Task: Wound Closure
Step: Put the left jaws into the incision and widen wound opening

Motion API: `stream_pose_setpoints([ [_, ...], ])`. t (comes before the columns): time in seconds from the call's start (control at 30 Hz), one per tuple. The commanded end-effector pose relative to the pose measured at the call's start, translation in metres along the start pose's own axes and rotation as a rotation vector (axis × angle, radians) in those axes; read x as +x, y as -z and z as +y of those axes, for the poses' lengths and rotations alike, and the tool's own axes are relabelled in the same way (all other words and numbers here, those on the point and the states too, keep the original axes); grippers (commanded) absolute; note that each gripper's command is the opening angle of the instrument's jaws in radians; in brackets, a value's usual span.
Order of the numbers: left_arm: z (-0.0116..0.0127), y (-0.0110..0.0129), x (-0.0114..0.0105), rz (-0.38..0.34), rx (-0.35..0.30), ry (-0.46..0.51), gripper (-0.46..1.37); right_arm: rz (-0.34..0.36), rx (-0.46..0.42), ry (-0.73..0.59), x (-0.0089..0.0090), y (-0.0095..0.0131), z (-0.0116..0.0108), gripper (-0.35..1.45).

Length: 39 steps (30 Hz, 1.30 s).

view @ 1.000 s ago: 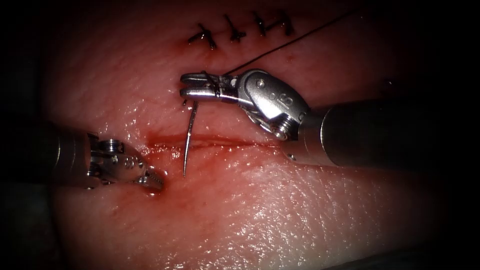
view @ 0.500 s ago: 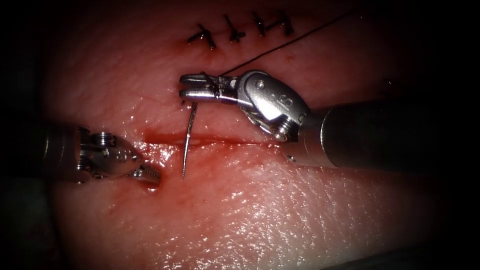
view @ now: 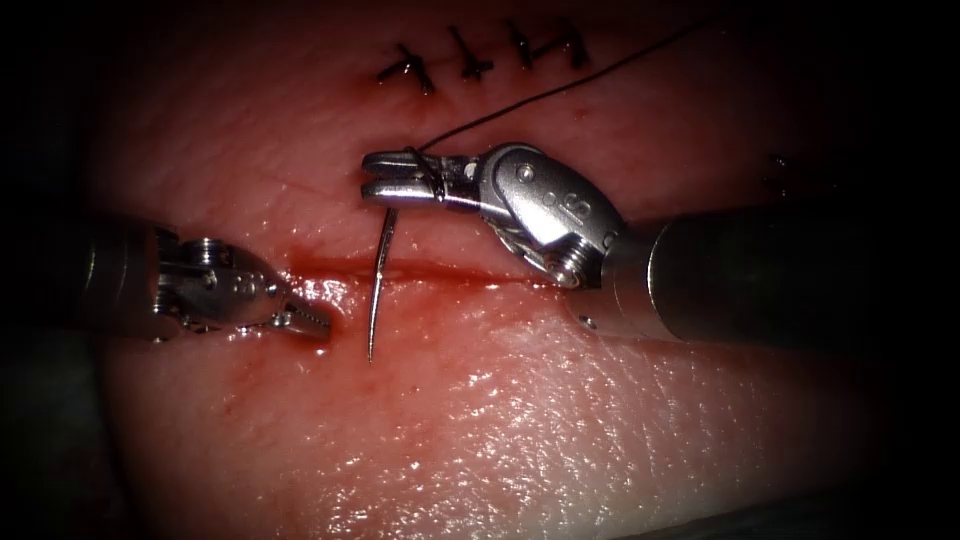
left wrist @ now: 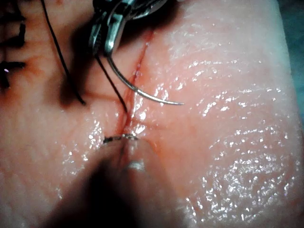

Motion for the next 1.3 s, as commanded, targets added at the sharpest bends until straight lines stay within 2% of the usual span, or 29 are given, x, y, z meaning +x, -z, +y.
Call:
stream_pose_setpoints([
  [0.03, -0.0002, -0.0001, -0.0001, -0.003, 0.002, 0.001, -0.35, 0.000, 0.000, 0.000, 0.0000, 0.0001, 0.0000, -0.35],
  [0.47, -0.0006, 0.0005, 0.0008, 0.027, 0.003, 0.007, -0.35, 0.000, 0.000, -0.001, 0.0000, 0.0001, 0.0000, -0.35],
  [0.7, -0.0020, -0.0006, 0.0007, 0.027, 0.011, 0.008, -0.35, 0.000, 0.000, -0.001, 0.0000, 0.0001, -0.0001, -0.35],
  [0.87, -0.0033, -0.0009, 0.0004, 0.017, 0.045, 0.012, -0.35, 0.000, 0.001, -0.001, 0.0000, 0.0001, -0.0001, -0.35],
  [1.3, -0.0038, -0.0030, -0.0011, -0.098, 0.043, -0.022, -0.35, 0.000, 0.002, -0.001, 0.0000, 0.0001, -0.0002, -0.35],
])
